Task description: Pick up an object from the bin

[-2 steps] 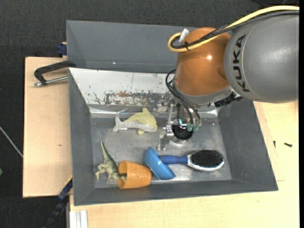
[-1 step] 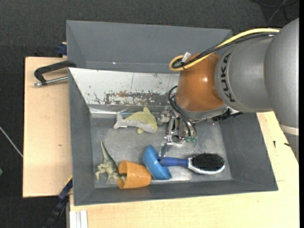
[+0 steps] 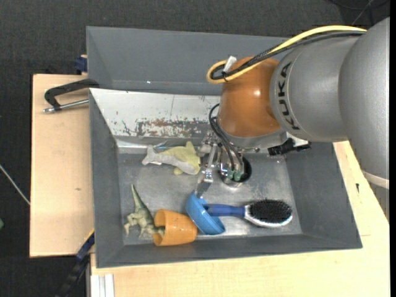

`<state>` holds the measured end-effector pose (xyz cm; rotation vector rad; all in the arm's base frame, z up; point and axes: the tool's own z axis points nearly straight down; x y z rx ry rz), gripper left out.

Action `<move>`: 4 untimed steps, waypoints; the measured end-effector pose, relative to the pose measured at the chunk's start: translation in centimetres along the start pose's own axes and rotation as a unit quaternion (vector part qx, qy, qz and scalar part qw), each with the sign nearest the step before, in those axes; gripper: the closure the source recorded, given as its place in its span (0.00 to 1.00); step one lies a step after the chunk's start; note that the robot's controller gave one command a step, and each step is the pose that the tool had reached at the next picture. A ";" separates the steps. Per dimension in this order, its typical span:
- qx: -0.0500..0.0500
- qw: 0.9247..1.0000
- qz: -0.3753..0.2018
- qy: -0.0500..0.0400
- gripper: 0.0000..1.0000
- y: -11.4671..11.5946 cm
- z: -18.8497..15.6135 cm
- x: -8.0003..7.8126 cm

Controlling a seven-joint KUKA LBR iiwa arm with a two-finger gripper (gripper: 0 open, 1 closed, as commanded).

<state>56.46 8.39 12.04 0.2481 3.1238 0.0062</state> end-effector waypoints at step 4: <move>0.000 0.994 0.106 -0.003 1.00 -6.9 -9.3 -3.7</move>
Offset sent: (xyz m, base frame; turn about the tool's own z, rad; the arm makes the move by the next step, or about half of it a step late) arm -0.0048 -0.0371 -0.0504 0.2412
